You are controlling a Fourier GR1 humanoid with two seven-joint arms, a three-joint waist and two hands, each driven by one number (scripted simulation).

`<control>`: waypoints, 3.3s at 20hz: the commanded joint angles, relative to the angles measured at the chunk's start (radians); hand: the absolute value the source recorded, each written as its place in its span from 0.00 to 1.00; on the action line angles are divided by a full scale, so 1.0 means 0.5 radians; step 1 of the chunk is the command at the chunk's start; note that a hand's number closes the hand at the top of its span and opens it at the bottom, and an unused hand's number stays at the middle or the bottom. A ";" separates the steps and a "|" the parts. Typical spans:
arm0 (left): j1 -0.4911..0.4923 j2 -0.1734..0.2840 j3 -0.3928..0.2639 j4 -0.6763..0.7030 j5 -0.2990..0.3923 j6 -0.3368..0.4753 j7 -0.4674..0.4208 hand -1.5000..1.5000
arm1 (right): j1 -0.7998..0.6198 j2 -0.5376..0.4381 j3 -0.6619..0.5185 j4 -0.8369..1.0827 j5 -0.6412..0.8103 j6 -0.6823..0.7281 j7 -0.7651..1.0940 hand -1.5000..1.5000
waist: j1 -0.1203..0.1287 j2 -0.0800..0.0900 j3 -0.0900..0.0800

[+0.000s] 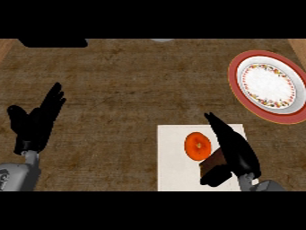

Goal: Pick the squash from the placemat and place it in the plate

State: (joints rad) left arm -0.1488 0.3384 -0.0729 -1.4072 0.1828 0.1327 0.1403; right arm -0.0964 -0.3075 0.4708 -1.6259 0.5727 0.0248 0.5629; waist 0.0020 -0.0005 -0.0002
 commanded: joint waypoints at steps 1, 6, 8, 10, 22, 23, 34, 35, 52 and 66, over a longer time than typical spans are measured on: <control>-0.067 -0.099 0.033 0.065 -0.093 -0.013 -0.007 0.50 | -0.027 0.076 -0.093 0.155 0.095 0.056 -0.091 0.00 | -0.005 0.001 0.000; 0.052 -0.083 0.127 0.037 -0.100 -0.131 -0.067 0.50 | -0.151 0.230 -0.143 0.309 0.221 0.096 -0.054 0.00 | -0.001 0.001 0.000; -0.015 -0.049 0.186 0.164 -0.088 -0.194 -0.132 0.50 | -0.059 0.176 -0.135 0.406 0.258 0.028 -0.241 0.00 | -0.004 0.002 0.000; 0.031 -0.114 0.105 -0.064 -0.147 -0.112 0.043 0.50 | -0.130 0.218 -0.176 0.587 0.268 0.036 -0.331 0.00 | 0.003 0.001 0.001; -0.188 -0.131 0.262 0.203 -0.173 -0.208 0.016 0.50 | -0.141 0.401 -0.090 0.510 0.378 0.197 -0.375 1.00 | -0.008 0.001 0.000; -0.129 -0.224 0.175 0.081 -0.234 -0.109 0.061 0.50 | -0.087 0.334 -0.122 0.603 0.380 0.123 -0.543 1.00 | -0.006 0.001 0.001; -0.028 -0.163 0.233 0.018 -0.210 -0.227 0.024 0.50 | -1.249 0.579 -0.474 1.448 0.510 -0.008 -0.465 1.00 | 0.039 0.012 0.000; -0.003 -0.209 0.195 -0.032 -0.223 -0.199 0.027 0.50 | -1.162 0.472 -0.466 1.467 0.583 -0.173 -0.611 1.00 | 0.038 0.012 0.001; 0.071 -0.187 0.248 -0.036 -0.250 -0.219 -0.042 0.50 | -1.125 0.240 -0.816 0.871 0.973 -0.922 -0.004 1.00 | -0.008 -0.005 0.000; 0.074 -0.218 0.265 -0.191 -0.210 -0.269 0.132 0.50 | -1.079 -0.185 -1.368 1.592 0.475 -1.065 -0.757 1.00 | 0.030 0.008 0.003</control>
State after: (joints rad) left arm -0.1429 0.2277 0.0569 -1.4370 0.0588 0.0119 0.1724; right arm -0.6495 -0.3390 -0.1537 -0.9487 0.8682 -0.4940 0.3070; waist 0.0090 0.0025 0.0004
